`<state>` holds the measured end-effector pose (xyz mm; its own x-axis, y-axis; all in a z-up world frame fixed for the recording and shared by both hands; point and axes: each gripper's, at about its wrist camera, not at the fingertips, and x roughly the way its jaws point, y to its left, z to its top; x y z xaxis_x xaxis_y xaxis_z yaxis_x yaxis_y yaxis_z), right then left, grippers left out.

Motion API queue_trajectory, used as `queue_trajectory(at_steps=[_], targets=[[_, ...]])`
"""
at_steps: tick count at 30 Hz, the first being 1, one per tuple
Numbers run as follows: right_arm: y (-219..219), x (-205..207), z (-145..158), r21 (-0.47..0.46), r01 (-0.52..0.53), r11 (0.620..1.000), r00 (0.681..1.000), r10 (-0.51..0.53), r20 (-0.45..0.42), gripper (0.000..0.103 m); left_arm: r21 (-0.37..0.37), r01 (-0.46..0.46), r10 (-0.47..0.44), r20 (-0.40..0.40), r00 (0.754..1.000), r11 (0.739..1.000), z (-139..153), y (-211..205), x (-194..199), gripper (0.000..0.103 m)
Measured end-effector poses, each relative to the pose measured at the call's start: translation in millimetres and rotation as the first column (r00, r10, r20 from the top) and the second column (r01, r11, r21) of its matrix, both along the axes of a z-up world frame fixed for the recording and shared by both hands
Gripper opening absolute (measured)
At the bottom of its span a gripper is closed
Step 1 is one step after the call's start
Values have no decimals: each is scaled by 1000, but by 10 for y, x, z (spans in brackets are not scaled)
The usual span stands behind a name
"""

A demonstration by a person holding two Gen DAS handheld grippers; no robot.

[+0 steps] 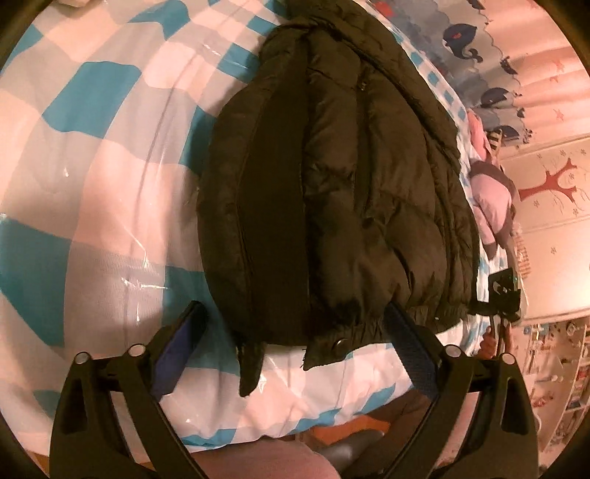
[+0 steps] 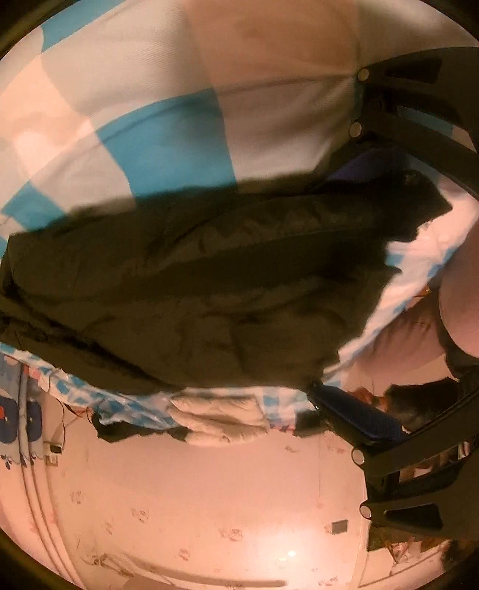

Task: Fold large clothes

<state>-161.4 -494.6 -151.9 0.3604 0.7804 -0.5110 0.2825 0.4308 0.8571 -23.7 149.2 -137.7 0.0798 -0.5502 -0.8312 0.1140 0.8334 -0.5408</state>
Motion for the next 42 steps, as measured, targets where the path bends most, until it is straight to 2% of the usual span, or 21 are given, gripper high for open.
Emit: queue_trajectory(at_steps=[1, 2, 3, 4, 6, 7, 8, 9, 14, 17, 21, 23, 28, 30, 31, 32, 33, 34, 36, 38, 42], targets=[[12, -3, -8, -15, 6, 1000, 1000, -6, -7, 96, 38, -12, 12, 4, 1000, 999, -5, -20, 2, 67], [43, 11, 0, -41, -1, 999, 1000, 1, -13, 96, 54, -24, 24, 7, 1000, 998, -7, 3, -21, 61], [70, 17, 2, -60, -11, 998, 1000, 11, -11, 96, 58, -33, 33, 13, 999, 998, 0, 62, -30, 42], [76, 13, 7, -67, -8, 998, 1000, 7, -8, 96, 65, -50, 49, 18, 999, 997, 5, 91, -41, 30], [105, -11, 36, -87, 12, 996, 1000, -11, 19, 95, 38, -99, 98, 10, 995, 994, 27, 206, -47, 16], [139, -29, 66, -110, 15, 994, 999, -11, 37, 92, 31, -112, 112, 9, 994, 993, 49, 239, -48, 13], [170, -32, 75, -118, 19, 993, 999, -14, 41, 61, 34, -114, 113, 16, 993, 993, 66, 243, -56, 12], [183, -55, 77, -116, 34, 993, 999, -29, 42, 23, 48, -112, 110, 27, 994, 993, 107, 223, -68, 11], [234, -183, 403, -87, 74, 993, 983, -59, 172, 18, 68, -117, 112, 67, 991, 991, 350, 172, -113, 9], [203, -327, 706, -56, 73, 996, 966, -57, 252, 15, 12, -118, 117, 90, 989, 993, 578, 269, -212, 5], [214, -577, 998, -43, 41, 998, 950, -26, 310, 15, 2, -89, 88, 131, 988, 996, 881, 279, -397, 5], [226, -772, 1067, -26, 23, 999, 943, -14, 331, 15, -32, -69, 73, 129, 989, 997, 1014, 322, -572, 5], [176, -1324, 1039, 42, 10, 999, 944, -23, 329, 15, -111, -29, 41, 106, 994, 993, 1178, 568, -1078, 5], [170, -1551, 966, 62, -23, 998, 952, 3, 306, 18, -119, 31, -20, 88, 996, 992, 1161, 628, -1343, 6], [147, -1651, 879, 56, -39, 998, 959, 22, 282, 20, -103, 78, -71, 70, 995, 992, 1093, 649, -1463, 9], [109, -1716, 773, 52, -43, 998, 967, 28, 255, 39, -86, 109, -104, 59, 993, 990, 1021, 666, -1514, 13], [80, -1752, 686, 49, -42, 998, 972, 29, 232, 65, -72, 128, -125, 42, 991, 989, 917, 694, -1560, 23], [49, -1777, 600, 47, -39, 998, 977, 28, 211, 74, -58, 115, -115, 14, 993, 992, 767, 773, -1567, 39], [-80, -1807, 387, 67, -7, 998, 985, -5, 174, 79, -66, 72, -73, -15, 997, 995, 575, 919, -1524, 54], [-199, -1841, 210, 117, 30, 993, 986, -49, 157, 83, -105, -18, 13, -46, 999, 994, 373, 1141, -1442, 56], [-148, -1779, 10, 146, 13, 989, 991, -32, 129, 84, -158, -96, 84, -80, 993, 983, 155, 1322, -1366, 74]])
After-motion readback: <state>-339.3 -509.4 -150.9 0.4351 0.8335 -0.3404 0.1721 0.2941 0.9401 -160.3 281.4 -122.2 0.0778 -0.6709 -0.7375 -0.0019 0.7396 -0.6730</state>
